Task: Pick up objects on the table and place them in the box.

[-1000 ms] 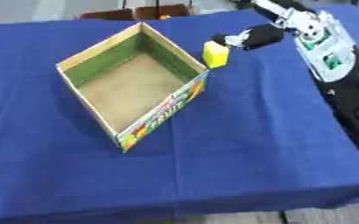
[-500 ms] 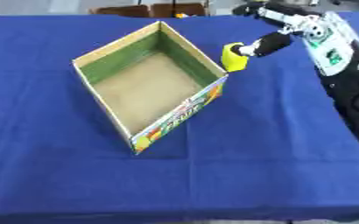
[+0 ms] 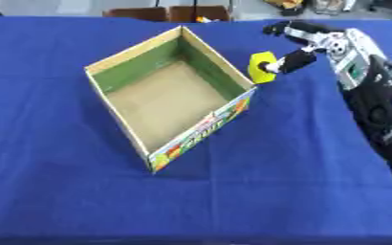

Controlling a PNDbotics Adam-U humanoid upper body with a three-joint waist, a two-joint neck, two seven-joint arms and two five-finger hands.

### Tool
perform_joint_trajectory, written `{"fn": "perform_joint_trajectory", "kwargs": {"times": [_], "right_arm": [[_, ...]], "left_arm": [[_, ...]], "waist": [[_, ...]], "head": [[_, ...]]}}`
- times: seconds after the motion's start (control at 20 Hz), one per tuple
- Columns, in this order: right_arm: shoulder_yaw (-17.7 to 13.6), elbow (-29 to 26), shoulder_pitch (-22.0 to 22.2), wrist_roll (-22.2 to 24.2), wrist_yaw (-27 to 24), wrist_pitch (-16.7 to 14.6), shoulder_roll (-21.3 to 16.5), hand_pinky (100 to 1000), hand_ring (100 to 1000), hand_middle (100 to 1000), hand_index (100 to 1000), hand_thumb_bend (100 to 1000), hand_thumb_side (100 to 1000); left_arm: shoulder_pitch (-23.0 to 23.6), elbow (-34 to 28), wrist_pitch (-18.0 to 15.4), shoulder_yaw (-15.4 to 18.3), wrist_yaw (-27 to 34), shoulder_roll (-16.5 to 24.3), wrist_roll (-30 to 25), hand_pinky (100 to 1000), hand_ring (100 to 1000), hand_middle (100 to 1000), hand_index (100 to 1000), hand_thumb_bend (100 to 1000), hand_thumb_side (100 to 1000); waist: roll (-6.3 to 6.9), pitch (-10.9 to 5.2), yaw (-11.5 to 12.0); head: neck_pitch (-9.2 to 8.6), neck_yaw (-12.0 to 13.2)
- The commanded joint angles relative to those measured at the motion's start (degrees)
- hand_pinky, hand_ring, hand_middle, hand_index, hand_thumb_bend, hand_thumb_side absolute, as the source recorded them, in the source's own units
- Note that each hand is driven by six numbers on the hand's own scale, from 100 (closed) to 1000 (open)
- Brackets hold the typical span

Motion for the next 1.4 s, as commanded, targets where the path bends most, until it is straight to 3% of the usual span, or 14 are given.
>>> {"fn": "perform_joint_trajectory", "kwargs": {"times": [0.05, 0.5, 1.15, 1.25, 1.4], "right_arm": [[-1.36, 1.84, -1.73, -1.19, 2.48, -0.15, -0.92, 943, 964, 937, 1000, 335, 425], [-2.74, 5.66, -2.33, -3.15, 4.93, 0.12, -0.51, 943, 963, 935, 1000, 305, 435], [-2.85, 6.58, -2.09, -3.53, 4.39, -0.19, 0.21, 940, 953, 921, 1000, 260, 449], [-2.73, 6.36, -2.06, -3.51, 4.2, -0.36, 0.35, 926, 920, 887, 1000, 246, 441], [-2.67, 5.94, -1.94, -4.39, 4.04, -0.55, 0.45, 866, 791, 768, 943, 203, 414]], "left_arm": [[-0.8, -1.3, -0.03, 0.09, -0.1, 0.69, -0.21, 723, 505, 587, 740, 735, 938], [-0.92, -1.34, -0.05, 0.1, -0.1, 0.54, -0.28, 724, 505, 587, 740, 735, 939], [-0.94, -1.37, -0.1, 0.08, -0.05, 0.21, -0.34, 725, 504, 586, 740, 733, 941], [-0.97, -1.38, -0.1, 0.06, -0.03, 0.14, -0.39, 725, 504, 586, 740, 734, 941], [-0.94, -1.38, -0.11, 0.09, -0.04, 0.11, -0.37, 725, 504, 586, 740, 733, 941]], "waist": [[-0.05, -0.72, 0.17], [-0.14, -0.26, 0.87], [0.33, 0.4, 2.05], [0.41, 0.46, 2.09], [0.53, 0.46, 2.12]], "head": [[-0.62, -0.34], [-0.87, -0.96], [-1.23, -1.89], [-1.23, -1.94], [-1.28, -1.9]]}}
